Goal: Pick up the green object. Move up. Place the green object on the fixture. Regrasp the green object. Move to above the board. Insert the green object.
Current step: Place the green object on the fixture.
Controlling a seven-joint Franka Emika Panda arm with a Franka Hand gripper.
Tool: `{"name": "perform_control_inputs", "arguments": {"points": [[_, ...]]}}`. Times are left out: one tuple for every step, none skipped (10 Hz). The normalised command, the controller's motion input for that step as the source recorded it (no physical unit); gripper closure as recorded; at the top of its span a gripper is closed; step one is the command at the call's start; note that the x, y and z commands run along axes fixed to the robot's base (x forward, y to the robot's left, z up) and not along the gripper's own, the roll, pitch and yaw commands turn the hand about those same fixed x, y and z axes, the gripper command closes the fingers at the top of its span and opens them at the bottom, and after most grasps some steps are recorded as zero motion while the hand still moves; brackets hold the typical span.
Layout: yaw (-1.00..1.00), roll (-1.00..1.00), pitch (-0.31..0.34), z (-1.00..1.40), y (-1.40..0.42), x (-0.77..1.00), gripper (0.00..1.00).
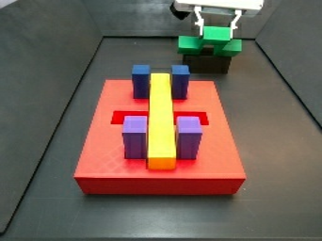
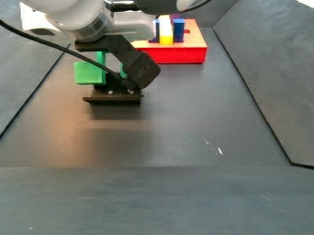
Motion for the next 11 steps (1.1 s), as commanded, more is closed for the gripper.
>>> {"name": "perform_control_inputs", "arguments": {"points": [[0.0, 0.11, 0.063, -0.16, 0.0, 0.0, 1.0], [0.0, 0.03, 0.171, -0.05, 0.1, 0.03, 1.0], [-0.07, 0.02, 0.214, 0.0, 0.14, 0.0, 1.0], [-0.05, 0.0, 0.106, 0.1, 0.1, 0.0, 1.0], [-0.01, -0.04, 0.0, 0.03, 0.06, 0.0, 1.0], [0.0, 0.0, -0.06, 0.0, 0.02, 0.04, 1.0], [0.0, 0.0, -0.054, -0.03, 0.05, 0.1, 1.0], [0.0, 0.06, -0.049, -0.16, 0.07, 0.07, 1.0], [0.0, 0.13, 0.0, -0.25, 0.15, 0.12, 1.0], [0.0, 0.19, 0.0, -0.27, 0.11, 0.09, 1.0], [-0.01, 0.21, 0.057, -0.18, 0.0, 0.0, 1.0]]}}
